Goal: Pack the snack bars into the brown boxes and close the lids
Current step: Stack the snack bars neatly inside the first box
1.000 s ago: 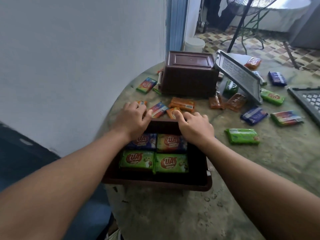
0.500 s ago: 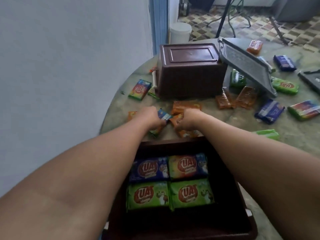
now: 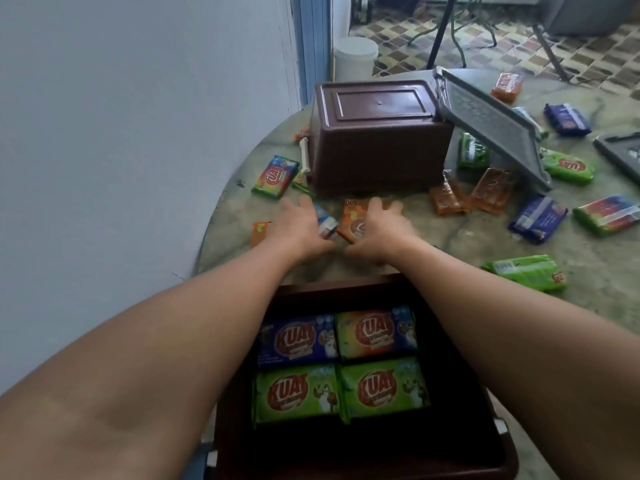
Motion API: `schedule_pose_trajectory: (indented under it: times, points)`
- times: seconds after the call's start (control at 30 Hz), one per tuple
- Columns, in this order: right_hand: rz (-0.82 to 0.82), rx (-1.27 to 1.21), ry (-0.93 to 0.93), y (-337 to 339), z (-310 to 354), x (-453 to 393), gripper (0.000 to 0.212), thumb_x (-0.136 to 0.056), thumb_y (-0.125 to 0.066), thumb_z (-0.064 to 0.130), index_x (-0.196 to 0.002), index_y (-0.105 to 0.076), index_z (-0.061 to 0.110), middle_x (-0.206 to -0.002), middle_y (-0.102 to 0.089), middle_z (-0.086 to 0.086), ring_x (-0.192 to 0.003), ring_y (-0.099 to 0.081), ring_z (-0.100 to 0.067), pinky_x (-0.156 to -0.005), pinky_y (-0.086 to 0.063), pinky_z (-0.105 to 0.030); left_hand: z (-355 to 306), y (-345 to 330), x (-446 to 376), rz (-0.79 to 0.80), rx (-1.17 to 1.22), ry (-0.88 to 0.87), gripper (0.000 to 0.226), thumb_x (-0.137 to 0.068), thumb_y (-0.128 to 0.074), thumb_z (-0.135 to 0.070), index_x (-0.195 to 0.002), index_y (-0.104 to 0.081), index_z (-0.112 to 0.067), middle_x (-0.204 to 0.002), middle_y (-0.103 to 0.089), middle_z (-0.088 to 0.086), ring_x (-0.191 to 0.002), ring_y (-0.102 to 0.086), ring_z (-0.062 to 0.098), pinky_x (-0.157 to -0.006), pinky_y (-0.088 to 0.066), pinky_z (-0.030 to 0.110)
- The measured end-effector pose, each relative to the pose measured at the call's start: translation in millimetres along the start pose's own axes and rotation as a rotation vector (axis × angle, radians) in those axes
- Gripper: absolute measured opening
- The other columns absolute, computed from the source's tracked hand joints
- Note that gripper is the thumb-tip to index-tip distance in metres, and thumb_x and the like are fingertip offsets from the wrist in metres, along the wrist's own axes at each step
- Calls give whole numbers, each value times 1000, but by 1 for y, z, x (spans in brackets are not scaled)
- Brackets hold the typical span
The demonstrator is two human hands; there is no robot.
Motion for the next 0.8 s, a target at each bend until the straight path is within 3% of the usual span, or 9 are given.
schedule_pose_trajectory:
  times: [0.13,0.2,0.27,0.37,0.5,0.57,0.7,0.8]
  points:
    - [-132,-43,68,22,4,21,81,-78,-72,59,-136,-31,19,-130,-44,-12,-108,-58,-34,-77,-47,-40,-4,40,29,-116,36,23,89,-76,-73,-60,-140,-29,-17,-114,-55,6,-92,-60,26,-68,-47,36]
    - [-151,-81,79,29,5,34,75,-79,-68,59,-132,-32,19,-124,-48,-10,-107,-59,-35,-78,-45,-41,-4,52,50,-202,12,1,86,-75,-69,-68,-135,-29,-22,-107,-59,1,-88,-62,26,-68,-47,35]
    - [-188,-127,97,33,6,53,71,-79,-66,56,-129,-32,19,-119,-48,-9,-104,-60,-35,-77,-47,-41,-3,59,75,-242,-5,-18,80,-75,-67,-71,-128,-30,-25,-106,-63,0,-89,-65,27,-68,-51,36]
    - [-287,-185,143,33,3,85,65,-79,-67,53,-123,-33,20,-111,-47,-6,-99,-61,-36,-74,-47,-40,-2,61,113,-285,-6,-85,84,-76,-69,-68,-134,-29,-23,-111,-64,1,-91,-66,26,-75,-58,41]
    - [-412,-238,246,27,-10,132,65,-78,-70,52,-123,-36,20,-109,-46,-5,-101,-58,-35,-79,-51,-44,3,55,172,-315,40,-142,68,-75,-73,-65,-114,-30,-28,-99,-57,-6,-80,-59,21,-66,-47,35]
    - [-387,-216,305,18,-19,153,68,-76,-72,49,-125,-36,21,-112,-47,-5,-103,-56,-35,-82,-50,-46,8,43,197,-296,29,-181,67,-74,-73,-63,-114,-32,-29,-101,-57,-5,-82,-61,22,-66,-49,37]
    - [-272,-87,421,-2,-39,187,72,-76,-74,46,-133,-36,24,-121,-50,-3,-111,-56,-31,-84,-48,-44,20,7,237,-217,55,-217,70,-72,-71,-63,-126,-40,-31,-109,-53,-4,-96,-60,21,-80,-54,46]
    - [-144,25,495,-13,-49,199,76,-76,-76,46,-137,-35,29,-121,-48,1,-112,-56,-27,-85,-47,-41,28,-15,255,-110,88,-225,79,-75,-73,-60,-142,-44,-31,-118,-47,-6,-102,-60,20,-88,-54,42]
Point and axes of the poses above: each hand's wrist, its own x-axis away from the middle knuckle, its own y-axis out of the back of the hand, z = x × y, the point moved 1 cm from there along -x, towards the middle knuckle
